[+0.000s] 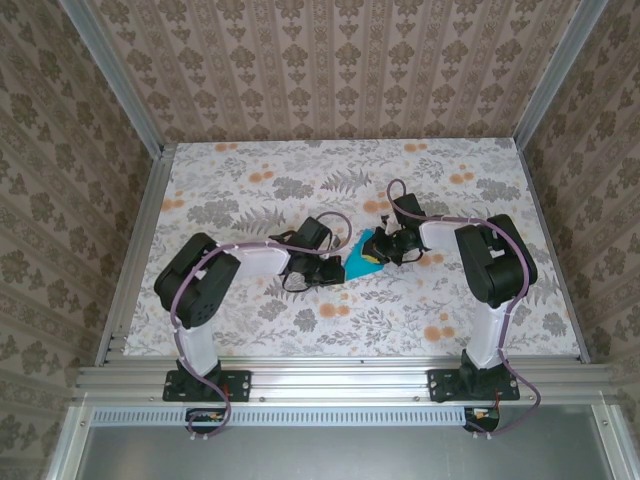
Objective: Fold a paper plane with a square sheet of paper (pick it up from the middle)
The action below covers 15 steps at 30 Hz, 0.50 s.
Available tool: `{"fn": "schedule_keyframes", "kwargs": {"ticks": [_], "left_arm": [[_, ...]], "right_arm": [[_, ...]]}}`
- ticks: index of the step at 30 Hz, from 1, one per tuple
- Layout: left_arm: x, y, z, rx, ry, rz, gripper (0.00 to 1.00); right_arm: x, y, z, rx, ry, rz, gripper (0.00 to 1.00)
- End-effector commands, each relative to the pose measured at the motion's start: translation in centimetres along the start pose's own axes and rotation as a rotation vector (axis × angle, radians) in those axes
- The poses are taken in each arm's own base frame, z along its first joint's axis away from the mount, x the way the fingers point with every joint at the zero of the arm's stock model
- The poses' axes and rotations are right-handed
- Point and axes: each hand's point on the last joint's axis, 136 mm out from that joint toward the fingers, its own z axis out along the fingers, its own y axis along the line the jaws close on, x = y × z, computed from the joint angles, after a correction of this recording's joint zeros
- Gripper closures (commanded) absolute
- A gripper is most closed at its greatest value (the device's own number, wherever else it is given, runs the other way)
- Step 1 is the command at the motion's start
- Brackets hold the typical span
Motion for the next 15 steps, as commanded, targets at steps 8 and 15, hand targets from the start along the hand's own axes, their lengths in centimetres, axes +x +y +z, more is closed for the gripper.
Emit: {"fn": "schedule_keyframes", "kwargs": {"ticks": [8, 15], "left_arm": [[-1.4, -2.3, -0.9, 0.096, -0.035, -0.015, 0.88], [-0.9, 0.0, -0.3, -0.002, -0.025, -0.037, 0.89]], "right_arm": [[2.8, -11.2, 1.7, 0.370, 0.041, 0.170, 0.88], [2.9, -11.2, 1.7, 0.371, 0.046, 0.169, 0.88]]}}
